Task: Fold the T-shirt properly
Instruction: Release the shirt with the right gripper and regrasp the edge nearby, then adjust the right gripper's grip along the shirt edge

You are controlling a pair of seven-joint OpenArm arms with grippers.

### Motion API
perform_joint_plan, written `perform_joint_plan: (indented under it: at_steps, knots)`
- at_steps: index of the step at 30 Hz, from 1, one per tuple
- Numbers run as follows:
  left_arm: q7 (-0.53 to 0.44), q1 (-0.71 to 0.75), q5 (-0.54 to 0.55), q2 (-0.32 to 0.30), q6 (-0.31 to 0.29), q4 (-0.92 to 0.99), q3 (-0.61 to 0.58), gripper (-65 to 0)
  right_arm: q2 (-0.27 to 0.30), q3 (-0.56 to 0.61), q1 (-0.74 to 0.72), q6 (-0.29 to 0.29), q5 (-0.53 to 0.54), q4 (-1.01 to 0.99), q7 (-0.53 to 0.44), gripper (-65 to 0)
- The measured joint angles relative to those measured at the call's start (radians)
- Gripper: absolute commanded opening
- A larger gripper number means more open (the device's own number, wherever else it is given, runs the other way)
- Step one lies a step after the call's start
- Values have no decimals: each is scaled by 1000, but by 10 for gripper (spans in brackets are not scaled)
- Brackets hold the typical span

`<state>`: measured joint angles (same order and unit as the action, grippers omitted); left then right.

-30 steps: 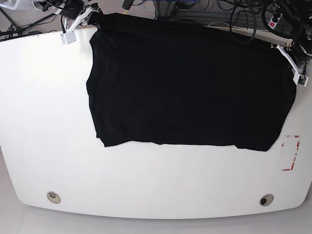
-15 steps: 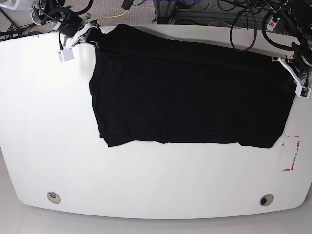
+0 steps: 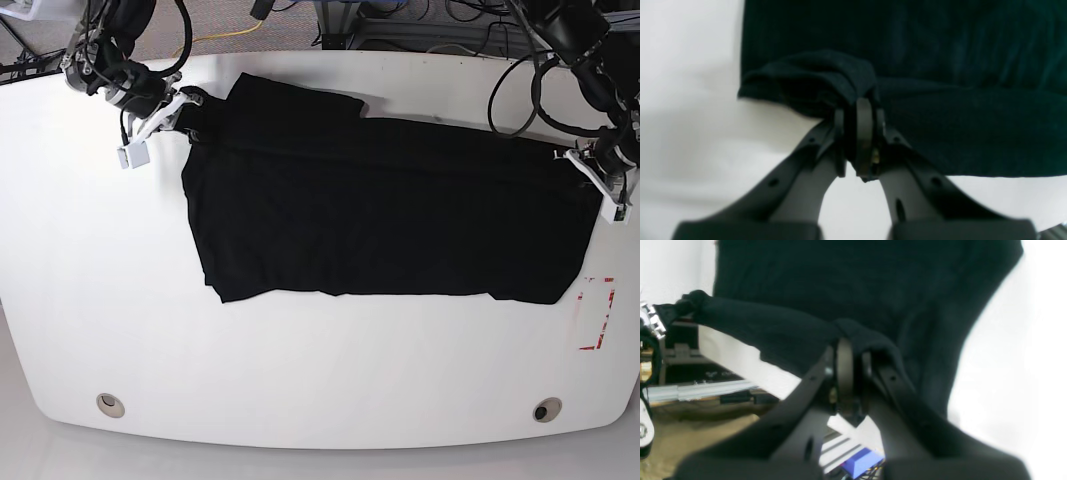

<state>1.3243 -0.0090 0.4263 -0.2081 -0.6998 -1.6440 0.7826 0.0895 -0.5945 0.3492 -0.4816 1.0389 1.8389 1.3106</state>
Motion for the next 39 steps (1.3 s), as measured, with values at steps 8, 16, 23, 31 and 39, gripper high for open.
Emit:
perform_joint_plan:
  at_steps: [8,16,23,31,39]
  knots:
    - [0,-79,4,0,0,86,-3,-637,19,0,-72,-8,6,-125,-1,-650]
    - [-5,-151,-3,-4,0,226,-3,-454,35,3,-90,-8,4,-180,-29,-650]
    - [-3,-208,-6,-7,1,299,-2,-290,36,1,-113,-5,-44,-180,-38,-650]
    - [-75,-298,-6,-48,3,408,4,-290,35,0,-126,-5,-68,-180,-43,-650]
    - [-111,-327,-7,-123,3,423,6,-290,37,-2,-129,-4,-71,-180,-60,-569]
